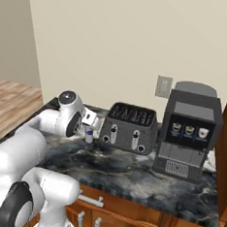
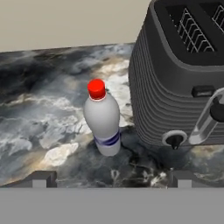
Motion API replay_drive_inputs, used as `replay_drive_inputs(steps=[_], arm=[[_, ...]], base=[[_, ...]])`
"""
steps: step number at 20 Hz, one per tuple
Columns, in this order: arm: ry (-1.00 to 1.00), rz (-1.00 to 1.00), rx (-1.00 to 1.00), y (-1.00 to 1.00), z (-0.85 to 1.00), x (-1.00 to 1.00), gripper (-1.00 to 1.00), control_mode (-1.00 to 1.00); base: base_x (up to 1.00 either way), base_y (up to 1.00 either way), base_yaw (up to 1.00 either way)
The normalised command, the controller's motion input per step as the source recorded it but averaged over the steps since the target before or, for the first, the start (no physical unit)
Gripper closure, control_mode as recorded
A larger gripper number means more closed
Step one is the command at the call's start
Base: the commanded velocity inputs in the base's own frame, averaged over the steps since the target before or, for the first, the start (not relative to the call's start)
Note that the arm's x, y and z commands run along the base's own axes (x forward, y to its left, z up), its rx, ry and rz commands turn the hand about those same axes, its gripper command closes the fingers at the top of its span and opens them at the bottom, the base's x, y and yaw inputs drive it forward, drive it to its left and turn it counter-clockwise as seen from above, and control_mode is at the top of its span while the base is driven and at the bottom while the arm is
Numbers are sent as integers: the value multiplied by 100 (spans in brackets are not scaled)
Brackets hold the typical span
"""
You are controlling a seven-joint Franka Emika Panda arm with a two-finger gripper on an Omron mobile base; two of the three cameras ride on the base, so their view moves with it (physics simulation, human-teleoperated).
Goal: Sort all alcoholic drinks to one cabinet, and non-alcoholic drinks to the other.
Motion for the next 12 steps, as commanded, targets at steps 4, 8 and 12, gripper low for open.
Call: replay_drive_inputs(steps=[4, 8, 12], arm=[[0, 1, -3, 4, -10, 23, -100, -100], [0, 1, -2, 1, -8, 22, -100, -100], [0, 1, -2, 0, -10, 19, -100, -100]], base=[[0, 0, 0], [0, 0, 0], [0, 0, 0]])
